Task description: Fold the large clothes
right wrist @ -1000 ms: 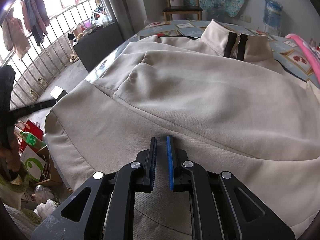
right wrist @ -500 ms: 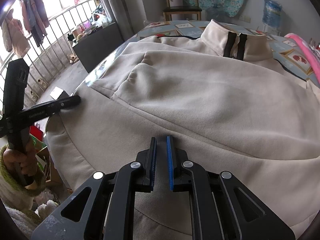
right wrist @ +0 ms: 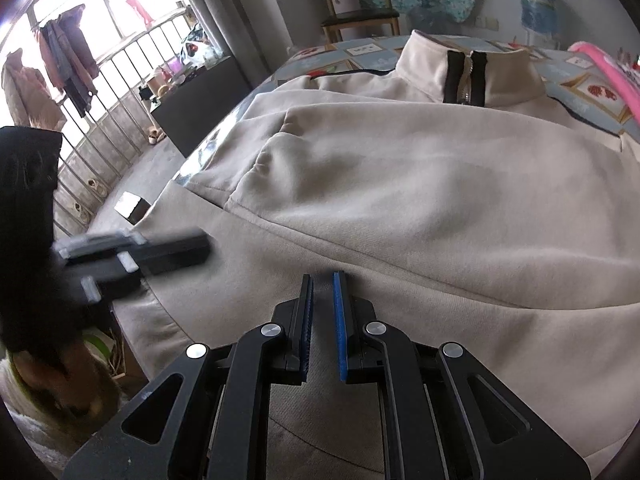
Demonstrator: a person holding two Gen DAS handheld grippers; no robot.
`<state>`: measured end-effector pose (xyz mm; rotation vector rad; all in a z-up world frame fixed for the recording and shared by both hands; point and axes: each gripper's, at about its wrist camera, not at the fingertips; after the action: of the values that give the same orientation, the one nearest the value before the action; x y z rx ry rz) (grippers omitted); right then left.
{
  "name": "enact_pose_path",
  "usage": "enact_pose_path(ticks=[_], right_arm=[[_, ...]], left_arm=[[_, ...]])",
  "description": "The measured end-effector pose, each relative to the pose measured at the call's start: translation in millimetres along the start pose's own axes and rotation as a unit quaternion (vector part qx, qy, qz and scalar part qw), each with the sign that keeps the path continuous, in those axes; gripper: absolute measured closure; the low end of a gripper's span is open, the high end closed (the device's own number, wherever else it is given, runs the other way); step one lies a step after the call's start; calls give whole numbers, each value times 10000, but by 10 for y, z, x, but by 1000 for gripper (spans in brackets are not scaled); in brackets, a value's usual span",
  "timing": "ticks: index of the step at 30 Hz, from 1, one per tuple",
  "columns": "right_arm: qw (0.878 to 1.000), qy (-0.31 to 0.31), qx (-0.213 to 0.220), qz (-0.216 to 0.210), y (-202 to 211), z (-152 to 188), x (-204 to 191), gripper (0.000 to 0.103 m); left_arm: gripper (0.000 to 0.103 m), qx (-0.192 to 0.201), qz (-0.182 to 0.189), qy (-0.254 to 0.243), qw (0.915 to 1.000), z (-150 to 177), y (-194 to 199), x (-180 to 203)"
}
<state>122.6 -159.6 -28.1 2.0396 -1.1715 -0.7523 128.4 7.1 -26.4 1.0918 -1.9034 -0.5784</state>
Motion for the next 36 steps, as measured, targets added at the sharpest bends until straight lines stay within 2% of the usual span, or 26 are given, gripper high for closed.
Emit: enact_pose_path(ticks=[3,6,10,12,15,18,20,21,22,23,24,25,28,29,30,34,36], right_arm=[[9997,-186,8,-129,50,1,63,94],[9991,-365,207,112,318,50,219,92],[9926,-975,462,552,820,269,691,90],[9888,-1242,394,727,937,395,935,89],[9806,-1612,-39,1118,934,544,1314,90],[9737,-2089,184,895,974,619,1695,101],[9707,-2124,299,1086,1024,604,1836,102],[9680,-2113,327,1311,1071,592,1880,102],[9644,-2112,302,1564,1113,585,1912,101],[9586,-2150,270,1849,1177,592,1959,86],[9522,-2196,243,2108,1235,602,1993,83],[9457,-2234,216,2353,1337,625,2010,83],[9455,-2112,464,2433,1667,710,1804,77],[9482,-2011,495,2408,1733,729,1709,68],[9524,-1846,480,2378,1806,776,1566,65],[9687,-1345,169,2081,1716,915,1112,64],[9713,-1276,-25,2007,1609,989,1016,66]], left_arm=[[92,-230,-5,-183,9996,4,-260,117],[92,-186,-121,-257,9994,-15,-265,160],[92,-203,-109,-202,9995,-18,-266,148],[92,-182,-160,-214,9995,-20,-278,154],[92,-162,-184,-211,9995,-11,-282,166],[92,-161,-160,-178,9996,20,-271,172],[92,-166,-164,-183,9996,22,-270,176],[92,-169,-170,-192,9995,23,-268,177],[92,-172,-175,-199,9995,23,-269,178],[92,-172,-171,-191,9995,23,-267,176],[92,-171,-166,-185,9995,23,-266,176],[92,-172,-155,-177,9996,25,-265,173],[92,-177,-132,-184,9996,25,-271,177],[92,-177,-119,-180,9996,23,-272,172],[92,-173,-95,-171,9997,25,-272,163],[92,-181,15,-115,9998,25,-264,125],[92,-214,28,-126,9997,17,-267,125]])
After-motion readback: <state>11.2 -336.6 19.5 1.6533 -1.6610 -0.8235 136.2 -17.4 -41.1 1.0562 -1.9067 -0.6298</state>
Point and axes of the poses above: each gripper's, at about its wrist camera, not at the fingertips, and y roughly against the way its jaws point, x to its right, z to its underside, and after that the axes turned 9 degrees about y, right-handed
